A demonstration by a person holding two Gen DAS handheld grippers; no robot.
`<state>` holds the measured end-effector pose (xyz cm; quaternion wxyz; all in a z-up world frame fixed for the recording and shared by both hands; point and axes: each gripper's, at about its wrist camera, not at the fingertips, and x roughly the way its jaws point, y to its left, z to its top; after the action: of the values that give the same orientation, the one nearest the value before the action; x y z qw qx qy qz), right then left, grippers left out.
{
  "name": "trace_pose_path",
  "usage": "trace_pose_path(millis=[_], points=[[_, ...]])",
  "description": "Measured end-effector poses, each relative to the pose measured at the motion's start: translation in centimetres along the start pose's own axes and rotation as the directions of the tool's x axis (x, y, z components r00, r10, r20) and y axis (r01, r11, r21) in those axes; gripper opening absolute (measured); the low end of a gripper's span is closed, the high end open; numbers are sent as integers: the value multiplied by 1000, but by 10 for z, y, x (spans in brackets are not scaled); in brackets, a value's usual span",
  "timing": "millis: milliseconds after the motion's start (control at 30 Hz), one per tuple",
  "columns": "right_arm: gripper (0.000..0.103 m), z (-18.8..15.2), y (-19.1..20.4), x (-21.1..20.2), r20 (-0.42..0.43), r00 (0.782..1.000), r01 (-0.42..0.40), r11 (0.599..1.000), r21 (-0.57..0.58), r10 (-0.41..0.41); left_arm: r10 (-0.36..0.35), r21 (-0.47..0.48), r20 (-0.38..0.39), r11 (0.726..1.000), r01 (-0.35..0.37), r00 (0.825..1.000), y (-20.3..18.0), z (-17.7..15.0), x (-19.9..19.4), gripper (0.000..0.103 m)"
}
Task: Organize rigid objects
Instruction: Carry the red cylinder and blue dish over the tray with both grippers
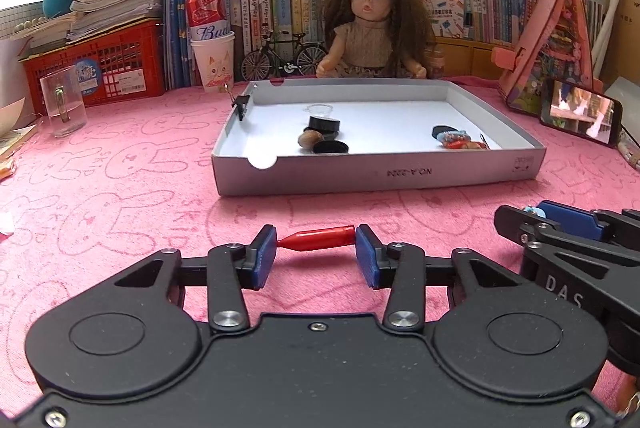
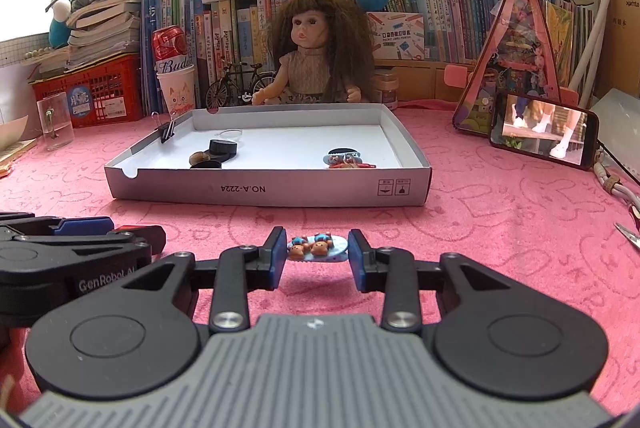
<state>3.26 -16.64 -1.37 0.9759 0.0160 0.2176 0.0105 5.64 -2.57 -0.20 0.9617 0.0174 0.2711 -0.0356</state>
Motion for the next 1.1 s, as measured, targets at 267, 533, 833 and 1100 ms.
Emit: trace_pose_path(millis=[267,533,833,1100], points=[[39,16,-2,-1,31,1000,-1,1000,0,1,3,-3,23,1000,-3,1000,10,14,-2,41],[39,32,-11,1,51,999,7,1000,6,-7,0,0,52,1000,0,999,21,36,-2,41],[39,51,-26,9,65,998,10,999,49,-13,-13,-28,83,1000,15,996,29,53,1,41],[39,65,-33,22,68,998,7,997,71,-11,-38,-53,96,998,43,995,31,67,9,41]])
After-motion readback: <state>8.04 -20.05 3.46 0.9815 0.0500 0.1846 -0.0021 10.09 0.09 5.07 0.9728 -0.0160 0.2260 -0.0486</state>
